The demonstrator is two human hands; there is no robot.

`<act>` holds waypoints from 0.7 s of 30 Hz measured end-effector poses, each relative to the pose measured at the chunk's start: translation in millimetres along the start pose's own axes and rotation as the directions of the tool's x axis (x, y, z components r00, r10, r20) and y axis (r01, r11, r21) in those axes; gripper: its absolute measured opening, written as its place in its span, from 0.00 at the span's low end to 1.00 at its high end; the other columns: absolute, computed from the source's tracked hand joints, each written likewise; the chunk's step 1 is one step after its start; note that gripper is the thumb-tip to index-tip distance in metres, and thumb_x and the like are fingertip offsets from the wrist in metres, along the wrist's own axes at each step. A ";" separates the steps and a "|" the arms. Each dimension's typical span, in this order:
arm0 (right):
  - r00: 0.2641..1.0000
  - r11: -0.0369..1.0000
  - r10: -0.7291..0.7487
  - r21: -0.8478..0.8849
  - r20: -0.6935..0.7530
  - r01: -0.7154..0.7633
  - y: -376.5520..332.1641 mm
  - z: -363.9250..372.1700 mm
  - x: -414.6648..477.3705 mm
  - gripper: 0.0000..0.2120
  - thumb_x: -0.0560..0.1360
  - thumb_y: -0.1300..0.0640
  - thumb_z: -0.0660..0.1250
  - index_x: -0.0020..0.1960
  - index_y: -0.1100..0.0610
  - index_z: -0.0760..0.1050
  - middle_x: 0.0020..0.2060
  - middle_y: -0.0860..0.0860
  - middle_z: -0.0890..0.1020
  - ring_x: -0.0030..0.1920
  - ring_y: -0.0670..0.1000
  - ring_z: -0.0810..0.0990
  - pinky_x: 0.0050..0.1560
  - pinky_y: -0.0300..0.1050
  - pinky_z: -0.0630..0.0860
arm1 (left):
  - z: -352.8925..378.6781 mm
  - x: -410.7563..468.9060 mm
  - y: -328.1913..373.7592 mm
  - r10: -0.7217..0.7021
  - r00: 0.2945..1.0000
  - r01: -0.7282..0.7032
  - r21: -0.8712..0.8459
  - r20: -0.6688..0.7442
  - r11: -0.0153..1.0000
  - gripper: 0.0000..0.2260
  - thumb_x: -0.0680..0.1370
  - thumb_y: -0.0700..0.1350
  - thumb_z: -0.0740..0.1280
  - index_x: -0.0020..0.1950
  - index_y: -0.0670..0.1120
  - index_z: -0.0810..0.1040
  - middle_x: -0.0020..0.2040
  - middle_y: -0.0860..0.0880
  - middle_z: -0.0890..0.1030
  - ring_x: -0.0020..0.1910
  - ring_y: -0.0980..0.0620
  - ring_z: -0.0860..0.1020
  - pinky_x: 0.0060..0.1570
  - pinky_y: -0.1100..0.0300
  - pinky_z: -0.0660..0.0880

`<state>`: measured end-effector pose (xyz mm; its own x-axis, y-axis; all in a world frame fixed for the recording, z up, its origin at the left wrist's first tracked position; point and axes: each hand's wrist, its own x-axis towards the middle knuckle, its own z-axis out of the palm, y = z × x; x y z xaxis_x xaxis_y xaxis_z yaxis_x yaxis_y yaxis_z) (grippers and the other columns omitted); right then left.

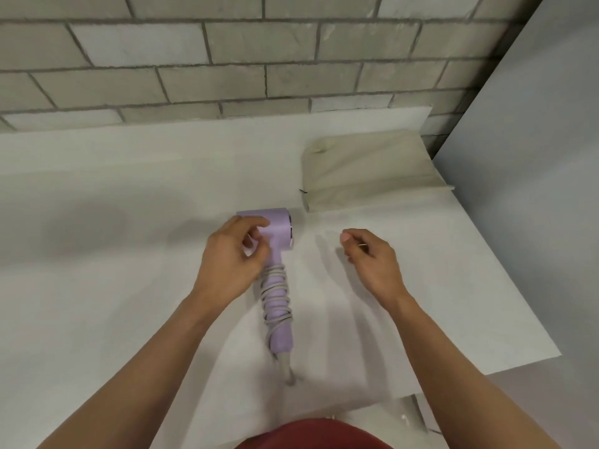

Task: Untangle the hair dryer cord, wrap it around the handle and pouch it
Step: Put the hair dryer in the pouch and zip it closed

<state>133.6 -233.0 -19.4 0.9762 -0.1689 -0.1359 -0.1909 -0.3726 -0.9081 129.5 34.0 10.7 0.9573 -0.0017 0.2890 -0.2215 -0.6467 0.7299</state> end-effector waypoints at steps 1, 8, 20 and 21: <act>0.998 0.999 -0.033 -0.029 -0.050 0.031 1.5 -15.2 8.8 0.08 0.82 0.45 0.68 0.57 0.46 0.83 0.50 0.41 0.86 0.51 0.42 0.84 0.59 0.45 0.81 | 9.1 10.3 14.0 0.039 0.999 -0.039 -0.018 0.006 0.999 0.11 0.75 0.42 0.70 0.55 0.51 0.83 0.44 0.56 0.80 0.42 0.58 0.78 0.43 0.73 0.71; 0.932 0.898 -0.257 -0.419 -0.258 0.132 15.2 -103.8 92.5 0.13 0.85 0.57 0.63 0.64 0.58 0.82 0.64 0.55 0.82 0.63 0.58 0.78 0.65 0.52 0.75 | 99.9 100.1 64.0 0.065 0.980 -0.094 0.150 0.187 0.984 0.12 0.81 0.44 0.68 0.64 0.49 0.81 0.57 0.49 0.81 0.57 0.46 0.78 0.56 0.52 0.77; 0.991 0.533 0.068 -0.844 0.111 0.058 49.7 -169.5 217.6 0.32 0.84 0.65 0.57 0.85 0.51 0.54 0.84 0.54 0.57 0.76 0.65 0.67 0.77 0.56 0.66 | 156.6 163.1 36.5 -0.352 0.835 -0.019 0.662 0.422 0.749 0.20 0.78 0.51 0.68 0.68 0.45 0.75 0.66 0.43 0.76 0.66 0.39 0.75 0.63 0.48 0.72; 0.987 0.508 0.095 -0.859 0.131 0.065 52.4 -171.6 222.1 0.32 0.84 0.64 0.58 0.85 0.50 0.54 0.82 0.56 0.60 0.75 0.65 0.68 0.76 0.57 0.67 | 157.1 164.2 34.3 -0.357 0.835 -0.018 0.669 0.419 0.743 0.20 0.78 0.52 0.68 0.67 0.45 0.76 0.65 0.43 0.76 0.65 0.40 0.75 0.63 0.49 0.73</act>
<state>322.8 -446.6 -29.2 0.9587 -0.0823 -0.2724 -0.1215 -0.9840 -0.1303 308.4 -108.3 -14.2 0.9561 -0.0898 -0.2790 -0.0573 -0.9908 0.1225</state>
